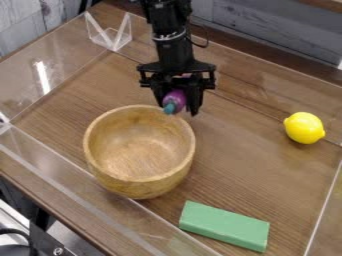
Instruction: Remove the purple eggplant from inside the brown bowl and put it on the table
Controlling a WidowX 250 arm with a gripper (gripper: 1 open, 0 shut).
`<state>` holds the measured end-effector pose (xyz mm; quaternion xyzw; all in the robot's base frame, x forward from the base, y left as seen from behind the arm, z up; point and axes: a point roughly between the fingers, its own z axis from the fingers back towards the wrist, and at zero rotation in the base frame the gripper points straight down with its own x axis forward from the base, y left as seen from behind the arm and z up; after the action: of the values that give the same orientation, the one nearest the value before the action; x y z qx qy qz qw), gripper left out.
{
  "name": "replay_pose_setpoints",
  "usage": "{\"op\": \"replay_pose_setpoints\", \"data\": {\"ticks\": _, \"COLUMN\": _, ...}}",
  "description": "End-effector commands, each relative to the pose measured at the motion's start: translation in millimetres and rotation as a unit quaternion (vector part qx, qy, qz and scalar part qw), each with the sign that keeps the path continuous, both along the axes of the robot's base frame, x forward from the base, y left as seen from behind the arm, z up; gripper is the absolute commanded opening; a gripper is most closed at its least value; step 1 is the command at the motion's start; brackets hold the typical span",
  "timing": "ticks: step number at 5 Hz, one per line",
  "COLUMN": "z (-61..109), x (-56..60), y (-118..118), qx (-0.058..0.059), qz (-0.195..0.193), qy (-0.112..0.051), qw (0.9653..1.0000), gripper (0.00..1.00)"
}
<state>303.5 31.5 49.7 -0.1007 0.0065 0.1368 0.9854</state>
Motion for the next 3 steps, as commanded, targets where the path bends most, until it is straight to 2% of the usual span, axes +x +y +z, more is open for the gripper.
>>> {"op": "replay_pose_setpoints", "data": {"ticks": 1, "z": 13.3, "x": 14.3, "y": 6.5, "qx": 0.006, "qz": 0.011, "qy": -0.031, "qw": 0.9994, "gripper": 0.0}}
{"op": "replay_pose_setpoints", "data": {"ticks": 3, "z": 10.0, "x": 22.4, "y": 8.5, "qx": 0.01, "qz": 0.021, "qy": -0.035, "qw": 0.9991, "gripper": 0.0}}
